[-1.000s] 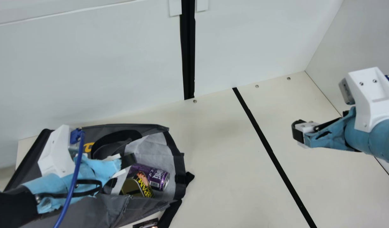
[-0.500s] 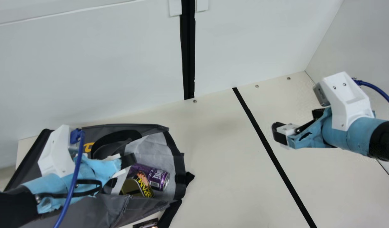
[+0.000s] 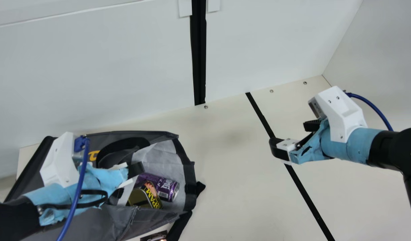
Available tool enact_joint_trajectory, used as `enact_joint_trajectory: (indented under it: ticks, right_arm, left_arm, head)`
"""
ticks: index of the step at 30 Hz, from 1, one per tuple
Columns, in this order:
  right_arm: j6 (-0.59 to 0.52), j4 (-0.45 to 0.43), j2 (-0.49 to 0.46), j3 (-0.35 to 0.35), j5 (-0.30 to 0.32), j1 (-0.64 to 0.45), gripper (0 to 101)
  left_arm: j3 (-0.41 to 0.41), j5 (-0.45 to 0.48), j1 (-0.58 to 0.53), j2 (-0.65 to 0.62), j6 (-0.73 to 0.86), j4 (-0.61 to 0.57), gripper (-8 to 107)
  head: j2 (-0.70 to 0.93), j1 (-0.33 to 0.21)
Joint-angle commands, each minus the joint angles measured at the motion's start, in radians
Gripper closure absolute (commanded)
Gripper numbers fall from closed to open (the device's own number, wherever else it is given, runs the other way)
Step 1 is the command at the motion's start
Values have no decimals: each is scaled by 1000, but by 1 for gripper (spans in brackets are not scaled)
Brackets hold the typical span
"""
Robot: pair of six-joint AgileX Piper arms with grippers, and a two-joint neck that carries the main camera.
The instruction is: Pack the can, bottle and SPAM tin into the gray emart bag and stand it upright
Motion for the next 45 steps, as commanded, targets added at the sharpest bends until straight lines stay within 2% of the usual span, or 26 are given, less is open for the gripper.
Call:
enact_joint_trajectory:
  ticks: [1,23,45]
  right_arm:
    - [-31,27,9,8,1,4,6]
    - [-230,206,147,70,5,75,6]
    - [-353,308,297,68,49,180,6]
  left_arm:
    - [0,0,0,0,0,0,107]
    - [0,0,0,0,0,0,107]
    - [0,0,0,0,0,0,107]
  head:
    - [-1,-23]
    - [-1,-23]
    - [-1,-23]
